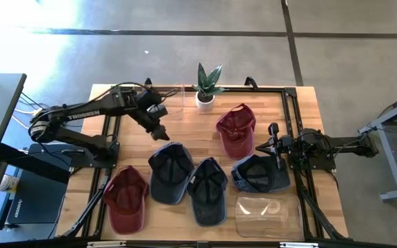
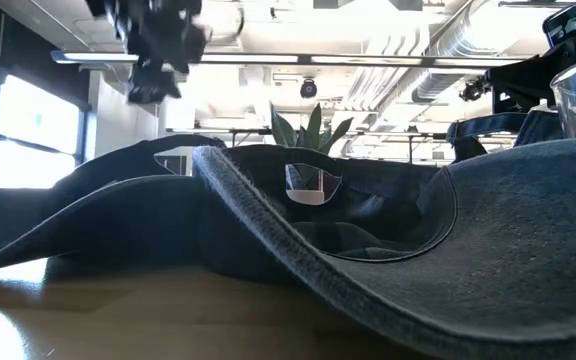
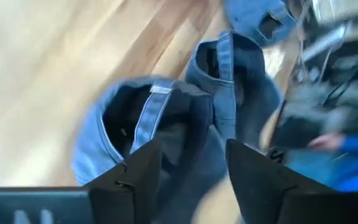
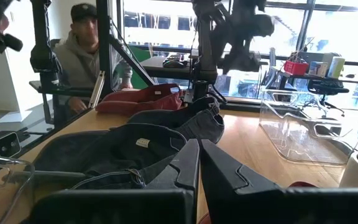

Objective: Pick & Place hat
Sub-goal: Put the left blue cap into the top transparent bin

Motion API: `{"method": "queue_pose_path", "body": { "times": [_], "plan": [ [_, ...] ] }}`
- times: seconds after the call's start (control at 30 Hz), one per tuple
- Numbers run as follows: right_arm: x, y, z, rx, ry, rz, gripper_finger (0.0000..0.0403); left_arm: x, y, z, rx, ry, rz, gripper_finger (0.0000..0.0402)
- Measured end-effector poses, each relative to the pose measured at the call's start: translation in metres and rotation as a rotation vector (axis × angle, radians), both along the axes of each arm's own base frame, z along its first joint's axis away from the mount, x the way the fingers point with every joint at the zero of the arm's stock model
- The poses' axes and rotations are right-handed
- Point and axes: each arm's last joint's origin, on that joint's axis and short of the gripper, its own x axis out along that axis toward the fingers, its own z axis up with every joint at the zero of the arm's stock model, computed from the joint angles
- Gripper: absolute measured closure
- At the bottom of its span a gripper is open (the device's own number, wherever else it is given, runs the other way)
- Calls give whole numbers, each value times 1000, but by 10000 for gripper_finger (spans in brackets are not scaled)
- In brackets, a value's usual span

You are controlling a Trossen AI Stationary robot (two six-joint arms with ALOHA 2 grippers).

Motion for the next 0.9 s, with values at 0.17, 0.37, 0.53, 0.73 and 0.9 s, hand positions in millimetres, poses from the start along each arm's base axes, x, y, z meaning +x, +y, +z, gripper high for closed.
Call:
{"method": "queue_pose_path", "body": {
  "times": [0.17,0.37,0.53,0.73,0.9],
  "plan": [
    [0,0,0,0,0,0,391,5,-15,14,259,-10,-100,252],
    [0,0,0,0,0,0,391,14,-17,6,341,22,-153,208],
    [0,0,0,0,0,0,391,30,-16,-14,343,116,-163,161],
    [0,0,0,0,0,0,391,52,-20,-43,403,235,-219,186],
    [0,0,0,0,0,0,391,65,-27,-58,490,274,-242,249]
  ]
}}
